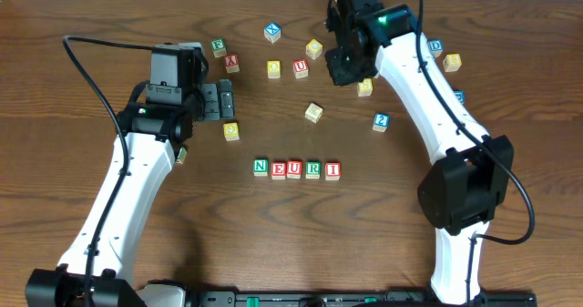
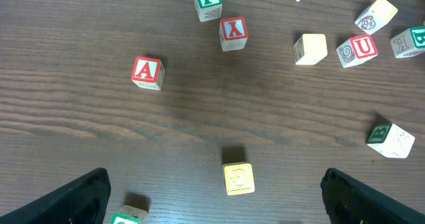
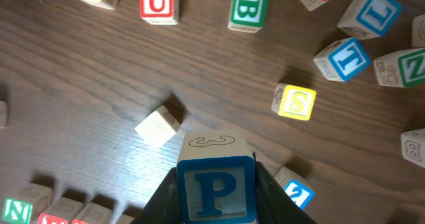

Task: Spell out NEURIPS
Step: 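Lift the blue P block and carry it toward the row, then lower the blue P block to the right of the I block, then open the right gripper and lift away from the P block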

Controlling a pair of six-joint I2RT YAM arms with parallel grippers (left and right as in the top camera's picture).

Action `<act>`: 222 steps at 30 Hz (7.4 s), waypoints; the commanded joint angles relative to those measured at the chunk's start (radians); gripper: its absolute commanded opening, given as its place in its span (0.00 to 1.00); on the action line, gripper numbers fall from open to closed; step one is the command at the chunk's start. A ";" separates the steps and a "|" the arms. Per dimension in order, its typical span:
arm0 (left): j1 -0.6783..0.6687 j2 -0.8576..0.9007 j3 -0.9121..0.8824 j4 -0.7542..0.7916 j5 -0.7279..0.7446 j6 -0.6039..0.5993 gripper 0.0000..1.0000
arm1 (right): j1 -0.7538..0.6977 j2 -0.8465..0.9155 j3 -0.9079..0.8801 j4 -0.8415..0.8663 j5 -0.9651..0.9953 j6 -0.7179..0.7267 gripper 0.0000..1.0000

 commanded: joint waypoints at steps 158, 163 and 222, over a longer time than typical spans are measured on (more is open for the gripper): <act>0.004 -0.016 0.024 0.000 -0.005 0.010 1.00 | 0.192 -0.503 -1.186 0.636 0.128 0.542 0.13; 0.004 -0.016 0.024 0.000 -0.005 0.010 1.00 | 0.192 -0.503 -1.186 0.636 0.128 0.542 0.21; 0.004 -0.016 0.024 0.000 -0.005 0.010 1.00 | 0.187 -0.504 -1.112 0.571 0.174 0.522 0.36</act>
